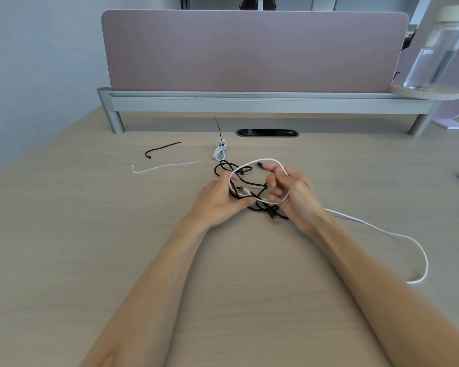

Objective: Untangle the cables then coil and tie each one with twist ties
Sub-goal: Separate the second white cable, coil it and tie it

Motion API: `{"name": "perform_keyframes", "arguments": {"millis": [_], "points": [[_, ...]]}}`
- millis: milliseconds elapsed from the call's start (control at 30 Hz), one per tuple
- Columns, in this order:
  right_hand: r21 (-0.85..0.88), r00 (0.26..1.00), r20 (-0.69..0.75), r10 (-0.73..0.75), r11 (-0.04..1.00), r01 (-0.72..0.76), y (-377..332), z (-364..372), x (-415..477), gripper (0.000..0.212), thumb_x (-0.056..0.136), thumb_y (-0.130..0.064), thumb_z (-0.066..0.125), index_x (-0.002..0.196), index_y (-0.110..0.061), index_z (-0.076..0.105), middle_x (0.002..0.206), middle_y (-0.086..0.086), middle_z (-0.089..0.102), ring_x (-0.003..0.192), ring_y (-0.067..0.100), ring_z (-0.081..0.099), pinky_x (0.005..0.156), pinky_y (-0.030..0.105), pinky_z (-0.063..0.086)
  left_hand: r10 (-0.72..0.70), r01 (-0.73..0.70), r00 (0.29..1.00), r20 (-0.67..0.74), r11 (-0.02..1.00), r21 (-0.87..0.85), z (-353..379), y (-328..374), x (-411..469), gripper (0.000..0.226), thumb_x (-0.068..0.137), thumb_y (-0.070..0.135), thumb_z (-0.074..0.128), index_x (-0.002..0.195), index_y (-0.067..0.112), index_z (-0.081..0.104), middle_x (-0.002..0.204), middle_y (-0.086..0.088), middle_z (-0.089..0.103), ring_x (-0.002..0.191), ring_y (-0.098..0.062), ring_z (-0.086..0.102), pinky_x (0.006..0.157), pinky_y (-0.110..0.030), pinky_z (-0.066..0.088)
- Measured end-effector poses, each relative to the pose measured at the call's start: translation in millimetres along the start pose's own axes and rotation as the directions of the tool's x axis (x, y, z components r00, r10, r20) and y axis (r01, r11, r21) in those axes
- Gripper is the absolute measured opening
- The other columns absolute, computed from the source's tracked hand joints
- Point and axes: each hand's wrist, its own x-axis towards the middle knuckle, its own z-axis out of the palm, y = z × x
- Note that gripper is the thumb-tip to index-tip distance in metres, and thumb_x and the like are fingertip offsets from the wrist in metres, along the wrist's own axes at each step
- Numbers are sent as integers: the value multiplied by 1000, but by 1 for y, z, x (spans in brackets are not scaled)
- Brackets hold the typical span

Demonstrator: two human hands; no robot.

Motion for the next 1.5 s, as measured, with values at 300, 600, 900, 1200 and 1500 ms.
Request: {"name": "perform_keyframes", "arguments": {"millis": [300, 600, 900, 1200, 1500], "points": [[391, 991, -32, 131, 914, -108, -4, 4, -2, 26, 106, -31, 29, 97, -16, 48, 57, -4, 40, 45, 8, 27, 41, 18, 21, 299, -193, 924, -240, 904, 382, 5, -3, -3, 24, 92, 32, 57, 113, 20, 56, 98, 4, 59, 99, -22, 55, 78, -40, 48], [351, 999, -32, 42, 936, -28, -3, 7, -1, 28, 105, -38, 27, 99, -21, 49, 62, -3, 42, 51, 10, 28, 43, 19, 28, 196, -235, 965, -174, 941, -242, -7, 17, -10, 5, 93, 28, 59, 93, 26, 63, 84, 9, 62, 71, -5, 54, 68, -21, 41], [67, 997, -68, -43, 997, 48, 1, 8, 2, 40, 104, -37, 30, 101, -12, 61, 81, 4, 59, 73, 15, 58, 68, 26, 49, 318, -320, 947, -38, 929, -185, -4, 14, -8, 15, 90, 14, 59, 82, 23, 67, 73, 8, 65, 75, -15, 60, 74, -34, 47], [-785, 826, 70, -560, 480, 392, 16, -3, -3, 57, 79, -6, 57, 133, -18, 43, 119, 5, 40, 110, 10, 41, 95, 16, 36, 264, -329, 942, -206, 846, -421, -15, 14, -9, 29, 102, 2, 37, 93, 13, 61, 74, 3, 56, 65, -6, 52, 62, -11, 38], [-768, 624, 419, -660, 108, 631, 9, 2, -7, 33, 97, -23, 50, 70, -7, 59, 61, -1, 53, 61, 18, 49, 86, 28, 43, 148, -332, 872, -467, 880, -341, -26, 5, -2, 28, 95, -5, 37, 89, 15, 55, 74, 17, 52, 72, 2, 46, 71, -12, 36]]}}
